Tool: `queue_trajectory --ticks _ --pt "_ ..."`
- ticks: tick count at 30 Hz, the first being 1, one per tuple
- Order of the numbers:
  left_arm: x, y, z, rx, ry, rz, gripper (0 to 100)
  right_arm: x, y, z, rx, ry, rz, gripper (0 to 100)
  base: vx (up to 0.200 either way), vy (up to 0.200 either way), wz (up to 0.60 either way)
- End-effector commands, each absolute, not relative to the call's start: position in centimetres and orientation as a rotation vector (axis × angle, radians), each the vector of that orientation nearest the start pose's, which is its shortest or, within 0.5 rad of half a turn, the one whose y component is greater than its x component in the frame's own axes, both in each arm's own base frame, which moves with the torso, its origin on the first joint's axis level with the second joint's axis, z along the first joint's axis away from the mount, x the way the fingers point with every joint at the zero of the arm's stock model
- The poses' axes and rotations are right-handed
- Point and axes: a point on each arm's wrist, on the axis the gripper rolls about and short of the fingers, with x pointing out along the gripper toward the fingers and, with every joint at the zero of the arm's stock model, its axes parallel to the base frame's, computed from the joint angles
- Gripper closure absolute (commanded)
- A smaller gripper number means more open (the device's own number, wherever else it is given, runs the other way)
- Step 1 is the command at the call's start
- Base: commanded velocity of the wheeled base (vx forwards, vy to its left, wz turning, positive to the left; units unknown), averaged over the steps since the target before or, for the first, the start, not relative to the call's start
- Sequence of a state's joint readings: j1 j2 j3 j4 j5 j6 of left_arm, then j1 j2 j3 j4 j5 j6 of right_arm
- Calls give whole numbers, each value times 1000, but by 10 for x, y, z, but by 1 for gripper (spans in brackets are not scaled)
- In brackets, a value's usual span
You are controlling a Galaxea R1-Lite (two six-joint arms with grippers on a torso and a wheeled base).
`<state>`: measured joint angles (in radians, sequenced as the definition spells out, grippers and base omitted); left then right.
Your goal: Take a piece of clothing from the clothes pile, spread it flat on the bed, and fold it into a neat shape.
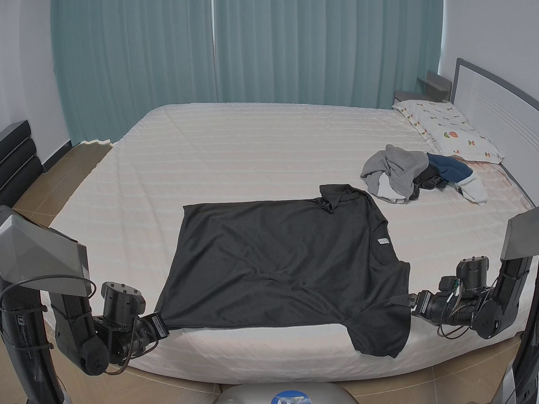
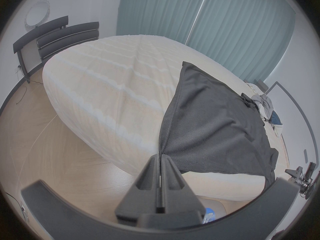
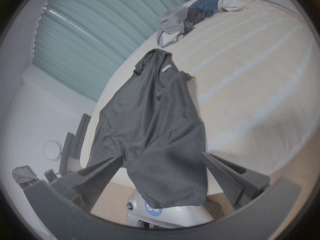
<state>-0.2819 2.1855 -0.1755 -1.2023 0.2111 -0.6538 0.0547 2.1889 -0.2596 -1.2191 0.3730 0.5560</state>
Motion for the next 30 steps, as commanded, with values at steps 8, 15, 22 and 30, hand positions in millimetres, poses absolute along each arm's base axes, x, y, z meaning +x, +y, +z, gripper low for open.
queue_trajectory --ticks 8,15,22,30 --pt "232 -59 -23 -425 776 201 100 259 21 -30 626 840 151 0 0 0 0" --pt "232 -59 -22 -425 775 201 100 262 20 -38 623 852 142 0 0 0 0" --pt "231 -59 -23 -425 780 200 100 266 19 -42 619 840 140 100 0 0 0" --pt "230 -59 -23 -428 785 192 100 253 6 -40 565 850 108 100 0 0 0"
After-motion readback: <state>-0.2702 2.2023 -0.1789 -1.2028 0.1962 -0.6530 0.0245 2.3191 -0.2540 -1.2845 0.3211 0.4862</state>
